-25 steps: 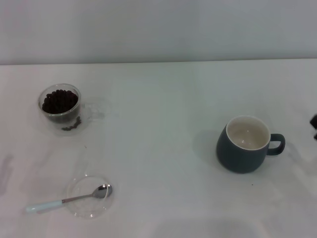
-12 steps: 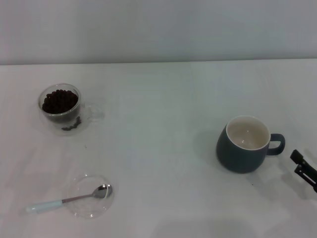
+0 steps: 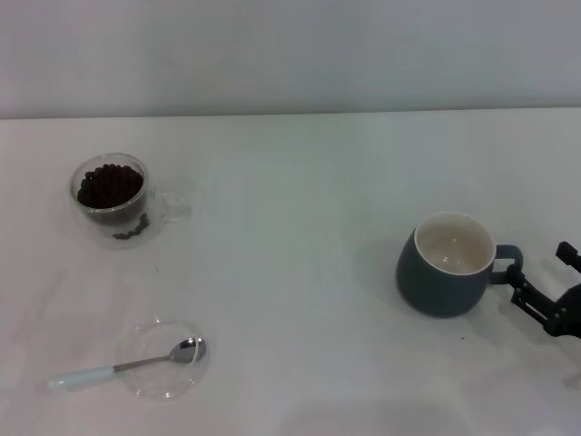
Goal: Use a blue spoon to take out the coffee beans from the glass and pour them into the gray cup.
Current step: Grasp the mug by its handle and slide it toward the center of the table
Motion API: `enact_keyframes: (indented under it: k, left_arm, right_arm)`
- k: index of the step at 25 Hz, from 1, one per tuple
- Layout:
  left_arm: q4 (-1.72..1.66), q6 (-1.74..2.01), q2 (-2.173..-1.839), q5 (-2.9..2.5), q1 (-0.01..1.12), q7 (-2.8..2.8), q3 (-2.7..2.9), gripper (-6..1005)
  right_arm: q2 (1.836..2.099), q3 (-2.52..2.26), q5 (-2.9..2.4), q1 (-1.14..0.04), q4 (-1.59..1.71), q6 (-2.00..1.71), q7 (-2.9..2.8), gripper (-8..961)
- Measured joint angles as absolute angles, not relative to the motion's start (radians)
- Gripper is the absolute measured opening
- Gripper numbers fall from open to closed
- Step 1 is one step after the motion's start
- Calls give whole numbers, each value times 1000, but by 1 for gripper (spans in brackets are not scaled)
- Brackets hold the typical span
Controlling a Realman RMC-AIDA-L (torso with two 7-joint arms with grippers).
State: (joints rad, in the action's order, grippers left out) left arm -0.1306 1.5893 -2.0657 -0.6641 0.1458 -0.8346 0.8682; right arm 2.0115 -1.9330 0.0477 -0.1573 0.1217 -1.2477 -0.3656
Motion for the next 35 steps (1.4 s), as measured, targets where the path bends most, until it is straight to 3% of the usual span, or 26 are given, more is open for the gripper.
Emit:
enact_keyframes:
  k: [18,26,35]
  left_arm:
    - [-135,1588,-2069,-648,167,-830,868,638]
    - [-130,1587,-2070,-635,186,-794,867,638]
    - [-133,1563,-2070,-635,200,-791,867,637]
  right_arm:
    - [2012,-1931,57,-170,169,-1179,-321,764]
    - [2013,-1937,52,-180,182,-1165,-321,563]
    - [2014,-1947,49,-196,195,-1131,-321,505]
